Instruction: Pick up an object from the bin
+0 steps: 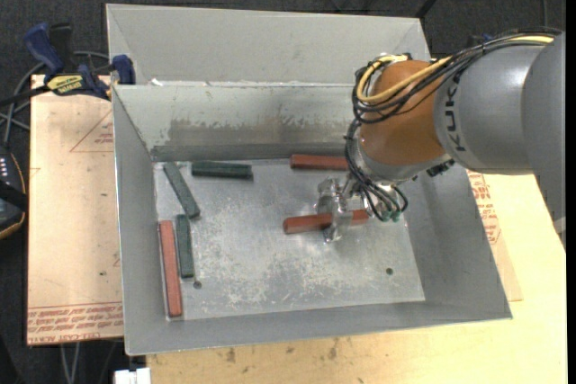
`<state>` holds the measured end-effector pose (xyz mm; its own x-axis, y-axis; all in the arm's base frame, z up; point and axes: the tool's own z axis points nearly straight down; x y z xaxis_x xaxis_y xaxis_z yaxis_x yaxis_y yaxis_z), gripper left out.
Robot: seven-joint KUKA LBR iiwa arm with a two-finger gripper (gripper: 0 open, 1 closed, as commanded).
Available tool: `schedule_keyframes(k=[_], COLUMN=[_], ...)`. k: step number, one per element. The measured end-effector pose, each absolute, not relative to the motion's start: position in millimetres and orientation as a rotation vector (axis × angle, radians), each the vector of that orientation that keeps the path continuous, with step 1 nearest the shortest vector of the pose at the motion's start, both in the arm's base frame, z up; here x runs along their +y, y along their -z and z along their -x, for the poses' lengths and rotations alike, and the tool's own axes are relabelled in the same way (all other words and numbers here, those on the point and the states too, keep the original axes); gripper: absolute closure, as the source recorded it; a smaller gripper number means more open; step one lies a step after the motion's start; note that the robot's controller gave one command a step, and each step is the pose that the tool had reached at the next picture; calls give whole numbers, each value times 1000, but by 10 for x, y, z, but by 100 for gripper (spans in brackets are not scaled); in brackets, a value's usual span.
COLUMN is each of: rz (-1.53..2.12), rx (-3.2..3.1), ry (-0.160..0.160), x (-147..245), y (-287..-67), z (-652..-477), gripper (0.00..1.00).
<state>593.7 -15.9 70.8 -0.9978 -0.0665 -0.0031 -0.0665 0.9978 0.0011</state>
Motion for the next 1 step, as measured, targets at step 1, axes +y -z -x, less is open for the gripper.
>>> schedule_keyframes(k=[1], rz=[378], rx=[3109], ry=[2], x=[-396], y=[-2088], z=[-5511], gripper=[100])
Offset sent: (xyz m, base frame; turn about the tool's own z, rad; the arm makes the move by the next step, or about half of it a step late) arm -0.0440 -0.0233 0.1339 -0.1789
